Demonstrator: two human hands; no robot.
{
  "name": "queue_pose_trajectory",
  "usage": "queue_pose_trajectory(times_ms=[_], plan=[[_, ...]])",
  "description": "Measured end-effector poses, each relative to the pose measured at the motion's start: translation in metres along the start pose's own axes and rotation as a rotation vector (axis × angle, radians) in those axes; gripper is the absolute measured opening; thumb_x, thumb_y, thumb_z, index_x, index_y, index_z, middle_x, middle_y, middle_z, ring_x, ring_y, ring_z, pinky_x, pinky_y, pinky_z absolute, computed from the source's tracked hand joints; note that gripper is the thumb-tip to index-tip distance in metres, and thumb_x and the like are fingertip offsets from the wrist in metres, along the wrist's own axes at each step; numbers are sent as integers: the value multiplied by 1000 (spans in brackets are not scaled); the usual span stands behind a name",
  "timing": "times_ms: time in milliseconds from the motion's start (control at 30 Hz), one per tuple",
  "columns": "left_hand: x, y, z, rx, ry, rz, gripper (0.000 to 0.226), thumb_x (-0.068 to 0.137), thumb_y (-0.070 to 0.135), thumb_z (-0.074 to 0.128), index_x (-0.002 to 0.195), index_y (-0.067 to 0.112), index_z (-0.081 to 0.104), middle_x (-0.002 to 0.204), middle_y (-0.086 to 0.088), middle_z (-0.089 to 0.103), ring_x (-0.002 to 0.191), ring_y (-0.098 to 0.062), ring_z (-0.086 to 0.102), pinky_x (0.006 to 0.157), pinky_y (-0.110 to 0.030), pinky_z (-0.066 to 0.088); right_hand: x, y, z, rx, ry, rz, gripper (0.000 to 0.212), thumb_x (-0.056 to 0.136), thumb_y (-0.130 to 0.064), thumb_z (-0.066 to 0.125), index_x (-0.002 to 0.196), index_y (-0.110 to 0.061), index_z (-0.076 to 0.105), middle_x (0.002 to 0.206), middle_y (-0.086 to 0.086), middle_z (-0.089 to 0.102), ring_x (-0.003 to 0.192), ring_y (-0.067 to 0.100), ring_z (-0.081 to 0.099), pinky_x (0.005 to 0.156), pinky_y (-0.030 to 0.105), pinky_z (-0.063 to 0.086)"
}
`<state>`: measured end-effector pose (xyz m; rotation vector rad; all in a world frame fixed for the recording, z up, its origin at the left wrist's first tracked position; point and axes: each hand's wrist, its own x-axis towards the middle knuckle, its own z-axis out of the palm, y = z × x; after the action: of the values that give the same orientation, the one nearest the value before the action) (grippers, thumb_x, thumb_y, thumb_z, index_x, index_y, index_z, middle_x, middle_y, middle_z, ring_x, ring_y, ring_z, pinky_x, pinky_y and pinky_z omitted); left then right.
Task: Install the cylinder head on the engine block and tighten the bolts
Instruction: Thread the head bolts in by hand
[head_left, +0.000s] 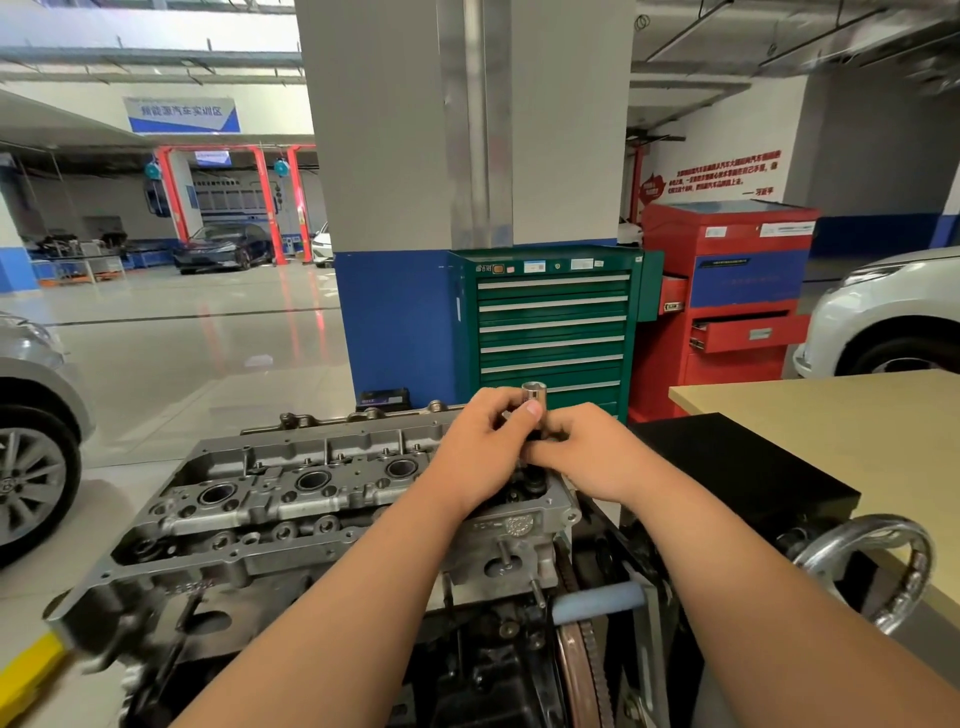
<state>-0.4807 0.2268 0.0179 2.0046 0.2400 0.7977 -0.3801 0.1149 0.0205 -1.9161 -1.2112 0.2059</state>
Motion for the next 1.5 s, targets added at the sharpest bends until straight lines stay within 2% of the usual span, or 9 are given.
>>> queue_pose_trajectory(times_ms=[133, 300, 533, 733, 833, 933, 1067, 1267, 1500], plan=[[1, 0, 1, -85, 63, -54, 26, 80, 36, 75, 90, 18, 59, 82, 2, 64, 63, -4, 55, 58, -17, 47, -1, 1, 12, 27, 144, 0, 14, 78, -25, 72, 87, -15, 74, 73, 5, 71, 69, 17, 64, 66, 33, 49], [-2, 1, 0, 19, 95, 27, 18, 83, 30, 73, 79, 16, 63, 87, -3, 64, 75, -8, 56, 68, -22, 44, -3, -1, 8, 0, 35, 10, 21, 79, -30, 63, 98, -26, 70, 81, 9, 71, 68, 16, 62, 69, 37, 52], [-8, 8, 2, 83, -45, 11, 7, 90, 37, 61, 88, 30, 59, 97, 7, 59, 81, -3, 54, 72, -20, 38, -2, 4, 11, -22, 194, 68, 21, 77, -24, 70, 70, -7, 60, 61, -4, 61, 56, 12, 54, 53, 27, 41], [-6, 3, -1, 179, -10, 77, 17, 89, 31, 66, 82, 18, 58, 86, 6, 54, 75, 1, 47, 64, -7, 33, -5, 3, 7, 9, 32, 16, 17, 80, -22, 61, 94, -27, 68, 89, 1, 72, 83, 25, 66, 78, 43, 54], [-6, 3, -1, 154, -79, 88, 8, 94, 27, 58, 92, 21, 64, 91, 12, 53, 82, 5, 48, 70, -3, 33, -5, 8, 1, 167, -5, 22, 13, 80, -12, 70, 93, -15, 72, 88, 11, 73, 80, 26, 66, 87, 50, 50], [-6, 5, 1, 106, -88, -6, 7, 90, 32, 63, 96, 32, 60, 93, 14, 58, 78, 4, 52, 68, -9, 37, -1, 11, 9, 146, 135, 64, 16, 75, -14, 74, 78, -2, 63, 72, 12, 67, 67, 17, 56, 70, 44, 51], [-5, 5, 1, 60, -20, -43, 25, 83, 35, 73, 82, 16, 56, 81, 4, 61, 68, -8, 52, 63, -17, 43, -2, 9, 13, 60, 161, 105, 12, 76, -27, 70, 83, -18, 68, 73, 0, 71, 67, 10, 63, 56, 26, 45], [-10, 7, -1, 96, -11, -10, 24, 91, 28, 64, 74, 17, 50, 76, 3, 54, 67, -9, 47, 62, -21, 37, -6, 10, -2, 274, -27, 48, 24, 82, -2, 66, 99, -19, 73, 94, 5, 75, 98, 22, 69, 97, 39, 49], [-7, 7, 4, 17, 80, -41, 33, 77, 37, 78, 87, 14, 57, 79, 7, 57, 66, -7, 48, 64, -19, 42, -10, 9, 7, 220, 72, -33, 24, 82, -10, 68, 92, -31, 77, 90, 8, 74, 88, 22, 68, 90, 51, 51]])
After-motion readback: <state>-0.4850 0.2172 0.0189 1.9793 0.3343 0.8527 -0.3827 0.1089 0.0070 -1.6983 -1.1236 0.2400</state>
